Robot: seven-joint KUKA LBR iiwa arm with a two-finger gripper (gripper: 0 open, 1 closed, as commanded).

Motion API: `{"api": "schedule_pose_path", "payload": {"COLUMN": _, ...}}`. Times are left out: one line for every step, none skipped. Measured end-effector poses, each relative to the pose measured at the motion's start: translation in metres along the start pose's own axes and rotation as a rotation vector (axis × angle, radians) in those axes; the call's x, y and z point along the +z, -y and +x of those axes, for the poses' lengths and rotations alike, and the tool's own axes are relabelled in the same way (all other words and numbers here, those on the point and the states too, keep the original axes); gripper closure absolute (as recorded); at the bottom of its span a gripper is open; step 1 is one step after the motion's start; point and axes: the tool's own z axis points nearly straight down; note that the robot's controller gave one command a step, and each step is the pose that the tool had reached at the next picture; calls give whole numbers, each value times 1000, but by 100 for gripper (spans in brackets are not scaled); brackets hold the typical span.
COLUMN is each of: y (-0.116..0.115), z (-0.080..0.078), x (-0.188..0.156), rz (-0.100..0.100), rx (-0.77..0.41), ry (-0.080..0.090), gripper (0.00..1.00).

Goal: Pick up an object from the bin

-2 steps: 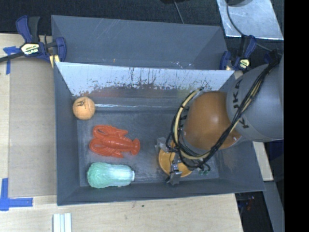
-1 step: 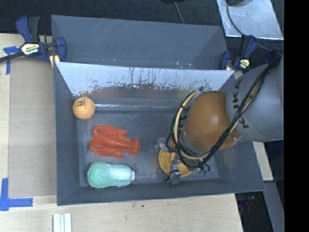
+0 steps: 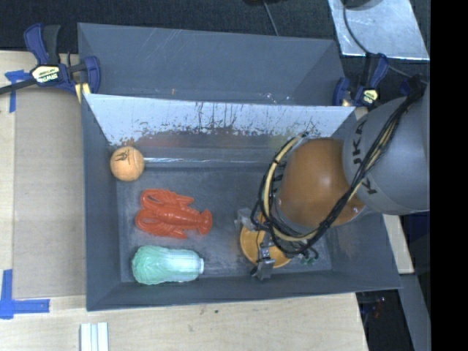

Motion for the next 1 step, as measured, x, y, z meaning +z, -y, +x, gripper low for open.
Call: {"api": "schedule_pose_path", "payload": {"y": 0, "z": 0, "x": 0, "rz": 0, "rx": 0, "ry": 0, "gripper": 100}}
